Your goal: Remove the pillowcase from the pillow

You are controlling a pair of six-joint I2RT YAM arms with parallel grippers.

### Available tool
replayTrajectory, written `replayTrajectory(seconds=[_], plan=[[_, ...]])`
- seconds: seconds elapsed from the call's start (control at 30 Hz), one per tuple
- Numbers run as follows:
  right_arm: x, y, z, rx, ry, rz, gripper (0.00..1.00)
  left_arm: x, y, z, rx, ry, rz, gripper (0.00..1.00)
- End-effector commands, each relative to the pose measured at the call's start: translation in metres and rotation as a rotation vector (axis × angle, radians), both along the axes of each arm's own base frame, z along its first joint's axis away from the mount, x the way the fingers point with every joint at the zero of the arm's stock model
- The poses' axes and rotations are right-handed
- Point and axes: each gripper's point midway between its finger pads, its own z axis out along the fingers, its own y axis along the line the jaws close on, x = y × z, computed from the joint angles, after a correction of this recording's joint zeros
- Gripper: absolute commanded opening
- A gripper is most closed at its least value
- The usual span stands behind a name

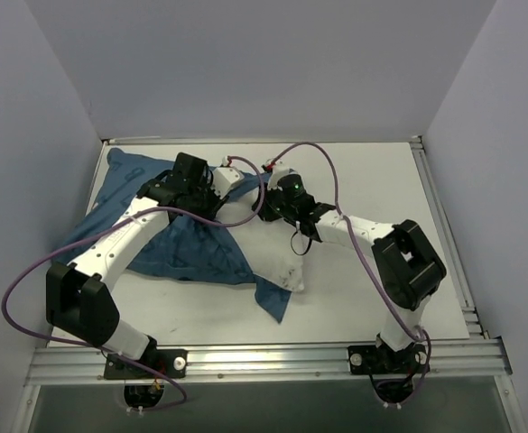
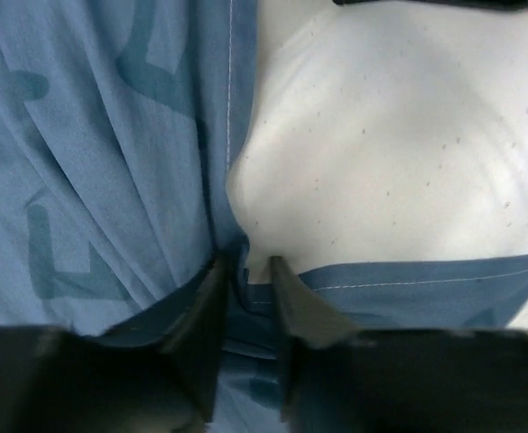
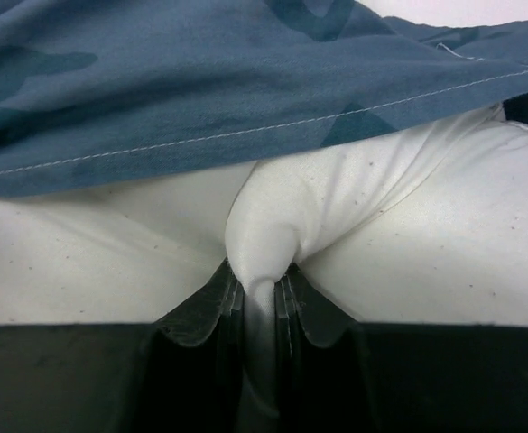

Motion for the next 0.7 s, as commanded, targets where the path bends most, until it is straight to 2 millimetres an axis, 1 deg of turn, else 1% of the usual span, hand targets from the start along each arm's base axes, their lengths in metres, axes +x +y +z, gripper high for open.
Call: replayTrajectory(seconds=[0.0,0.03,0.07,0.1,0.13,0.17,0.2,0.23,0.27,0.3,0.33,0.37,0.4,0.43,0.47,0.5,0.57,0.6,0.63,0.67], plan=[[-0.079,-0.022,-0.076,-0.167,0.253,0.077,0.0,-0.003,-0.01,0.03,-0.067,-0.01,-0.018,0.37],[-0.077,-0.021,-0.054,-0.144,0.191,0.079,0.0,0.001,-0.013,0.043,-0.082,-0.029,-0.019,0.43],[-0.081,-0.018,-0.046,-0.133,0.156,0.091,0.0,0.002,-0.015,0.049,-0.089,-0.039,-0.021,0.57],[-0.083,-0.015,-0.035,-0.121,0.119,0.101,0.0,0.003,-0.019,0.053,-0.094,-0.04,-0.03,0.61],[-0.085,-0.012,-0.013,-0.095,0.062,0.109,0.0,0.005,-0.023,0.065,-0.1,-0.053,-0.038,0.64],[-0.093,-0.007,-0.007,-0.098,0.025,0.129,0.0,0.005,-0.027,0.067,-0.095,-0.056,-0.047,0.67],[-0.097,-0.006,0.001,-0.086,0.002,0.135,0.0,0.003,-0.034,0.066,-0.066,-0.065,-0.064,0.7],[-0.102,-0.004,0.017,-0.056,-0.035,0.146,0.0,0.0,-0.039,0.066,-0.045,-0.067,-0.085,0.72],[-0.108,0.002,0.024,-0.031,-0.057,0.161,0.0,-0.003,-0.046,0.067,-0.029,-0.079,-0.11,0.74],[-0.114,0.0,0.024,-0.027,-0.062,0.168,0.0,-0.005,-0.053,0.065,-0.013,-0.084,-0.137,0.79],[-0.119,0.002,0.035,-0.002,-0.089,0.18,0.0,-0.011,-0.062,0.064,-0.006,-0.082,-0.165,0.8],[-0.123,0.004,0.041,0.017,-0.106,0.196,0.0,-0.008,-0.068,0.074,-0.021,-0.099,-0.173,0.8],[-0.129,0.003,0.038,0.018,-0.104,0.204,0.0,-0.006,-0.073,0.073,-0.023,-0.089,-0.174,0.8],[-0.132,0.003,0.046,0.04,-0.119,0.211,0.0,-0.006,-0.076,0.074,-0.026,-0.081,-0.183,0.8],[-0.134,0.001,0.046,0.044,-0.121,0.208,0.0,-0.003,-0.079,0.082,-0.031,-0.095,-0.186,0.8],[-0.136,0.0,0.048,0.058,-0.117,0.202,0.0,-0.001,-0.08,0.078,-0.021,-0.086,-0.191,0.79],[-0.139,-0.006,0.052,0.08,-0.124,0.191,0.0,-0.005,-0.08,0.072,-0.027,-0.061,-0.215,0.79],[-0.141,-0.008,0.06,0.103,-0.133,0.185,0.0,-0.012,-0.079,0.066,-0.031,-0.041,-0.235,0.79],[-0.143,-0.009,0.059,0.111,-0.133,0.183,0.0,-0.02,-0.083,0.061,-0.057,-0.011,-0.272,0.8],[-0.144,-0.01,0.061,0.123,-0.136,0.183,0.0,-0.025,-0.084,0.062,-0.07,-0.01,-0.287,0.81]])
